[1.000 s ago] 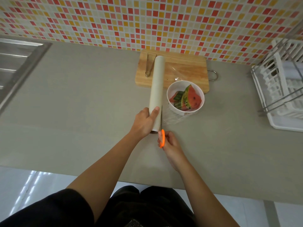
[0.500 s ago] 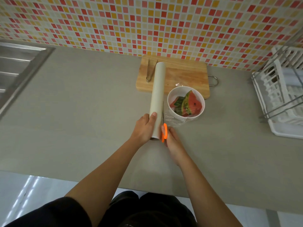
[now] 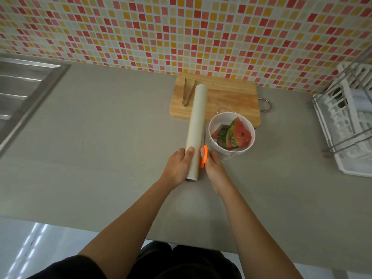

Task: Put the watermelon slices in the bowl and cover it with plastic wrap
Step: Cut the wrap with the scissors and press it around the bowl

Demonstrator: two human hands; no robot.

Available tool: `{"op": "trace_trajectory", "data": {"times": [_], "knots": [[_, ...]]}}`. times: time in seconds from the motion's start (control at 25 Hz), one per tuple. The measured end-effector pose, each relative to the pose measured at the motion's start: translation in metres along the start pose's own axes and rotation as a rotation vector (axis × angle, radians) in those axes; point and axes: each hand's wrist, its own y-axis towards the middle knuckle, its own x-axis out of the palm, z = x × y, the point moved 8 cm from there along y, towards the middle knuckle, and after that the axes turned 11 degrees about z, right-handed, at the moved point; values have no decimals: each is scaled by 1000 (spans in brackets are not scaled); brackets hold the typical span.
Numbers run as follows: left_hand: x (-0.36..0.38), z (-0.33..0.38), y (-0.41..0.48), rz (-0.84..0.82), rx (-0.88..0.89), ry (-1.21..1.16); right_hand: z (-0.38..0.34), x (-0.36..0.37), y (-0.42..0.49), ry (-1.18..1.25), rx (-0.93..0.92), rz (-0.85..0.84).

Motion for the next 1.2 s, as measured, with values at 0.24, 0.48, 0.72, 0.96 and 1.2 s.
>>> {"op": "trace_trajectory", "data": {"times": [0.24, 0.48, 0.72, 0.96, 1.2], "knots": [[-8, -5, -3, 5, 23, 33, -1, 10, 18, 25, 31, -3], [-15, -14, -9, -33, 33, 10, -4, 18, 28, 49, 16, 20], [-13, -17, -13, -138, 64, 53, 0, 24, 30, 154, 20, -17], [-33, 18, 26, -12, 43, 10, 5, 22, 28, 121, 11, -9], [-2, 46, 77, -222, -108, 11, -4, 20, 23, 86, 4, -41]]}}
